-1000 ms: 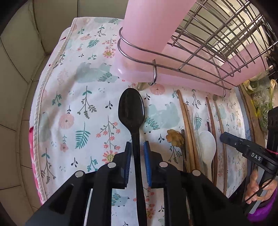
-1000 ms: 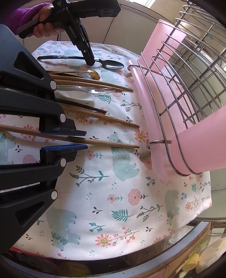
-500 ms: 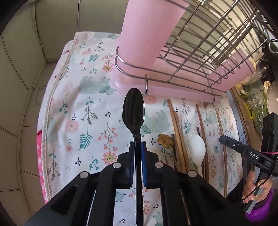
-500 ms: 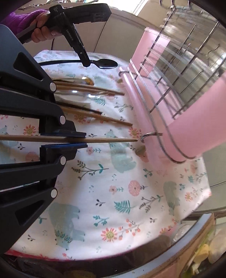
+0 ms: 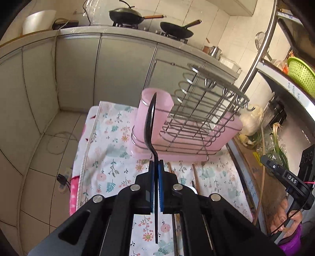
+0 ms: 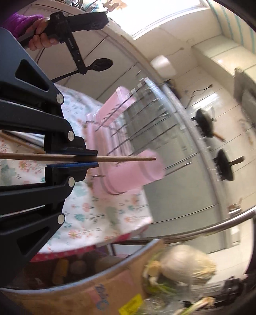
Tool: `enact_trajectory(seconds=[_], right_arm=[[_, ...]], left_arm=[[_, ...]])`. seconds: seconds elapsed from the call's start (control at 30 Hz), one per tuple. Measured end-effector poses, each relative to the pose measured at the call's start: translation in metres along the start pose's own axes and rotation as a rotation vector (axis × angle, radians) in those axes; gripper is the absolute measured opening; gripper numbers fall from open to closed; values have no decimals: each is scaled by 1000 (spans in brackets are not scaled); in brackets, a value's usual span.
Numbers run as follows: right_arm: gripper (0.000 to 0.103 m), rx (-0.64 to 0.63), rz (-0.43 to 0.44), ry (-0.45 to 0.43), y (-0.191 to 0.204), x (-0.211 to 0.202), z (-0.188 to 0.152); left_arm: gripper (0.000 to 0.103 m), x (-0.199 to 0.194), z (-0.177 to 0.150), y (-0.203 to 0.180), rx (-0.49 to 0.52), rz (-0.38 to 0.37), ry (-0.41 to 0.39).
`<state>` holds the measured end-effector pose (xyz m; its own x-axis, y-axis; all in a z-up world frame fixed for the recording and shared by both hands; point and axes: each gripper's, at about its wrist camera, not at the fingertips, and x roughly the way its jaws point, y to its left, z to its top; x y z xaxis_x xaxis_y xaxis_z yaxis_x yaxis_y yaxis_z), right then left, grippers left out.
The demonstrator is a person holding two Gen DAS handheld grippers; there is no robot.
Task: Organize utensils
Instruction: 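Lift the black spoon with the left gripper while the right gripper lifts the chopstick toward the pink cup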
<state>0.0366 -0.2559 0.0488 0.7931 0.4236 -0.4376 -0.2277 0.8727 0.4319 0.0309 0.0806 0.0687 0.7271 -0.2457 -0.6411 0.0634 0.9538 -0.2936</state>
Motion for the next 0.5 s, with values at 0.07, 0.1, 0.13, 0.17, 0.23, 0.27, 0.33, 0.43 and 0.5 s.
enact_trajectory(seconds=[0.07,0.1,0.13,0.17,0.23,0.27,0.33,0.43,0.5], right_arm=[[7,-20,9,-85,11,-11,13],[7,-30,15,-120,16,-12,19],[7,-37,23,-149,19,-14,24],[7,-46,24,-180,20,-15,31],[7,-57,35,-236,24,-16,47],[7,-62,38,-266,25,-16,54],[7,-75,28,-317,27,-14,68],[7,-81,20,-376,27,-5,87],[7,-83,15,-415,26,-1,100]], left_arm=[[3,-11,8,-2,-6,-6,-47],[3,-16,13,-3,-6,-8,-68],[3,-22,19,-5,-6,-9,-95],[3,-27,24,-6,-7,-14,-123],[3,-36,38,-9,-10,-23,-173],[3,-42,44,-10,-12,-26,-199],[3,-49,57,-13,-17,-29,-250],[3,-55,78,-11,-32,-40,-309],[3,-57,92,-11,-39,-48,-346]])
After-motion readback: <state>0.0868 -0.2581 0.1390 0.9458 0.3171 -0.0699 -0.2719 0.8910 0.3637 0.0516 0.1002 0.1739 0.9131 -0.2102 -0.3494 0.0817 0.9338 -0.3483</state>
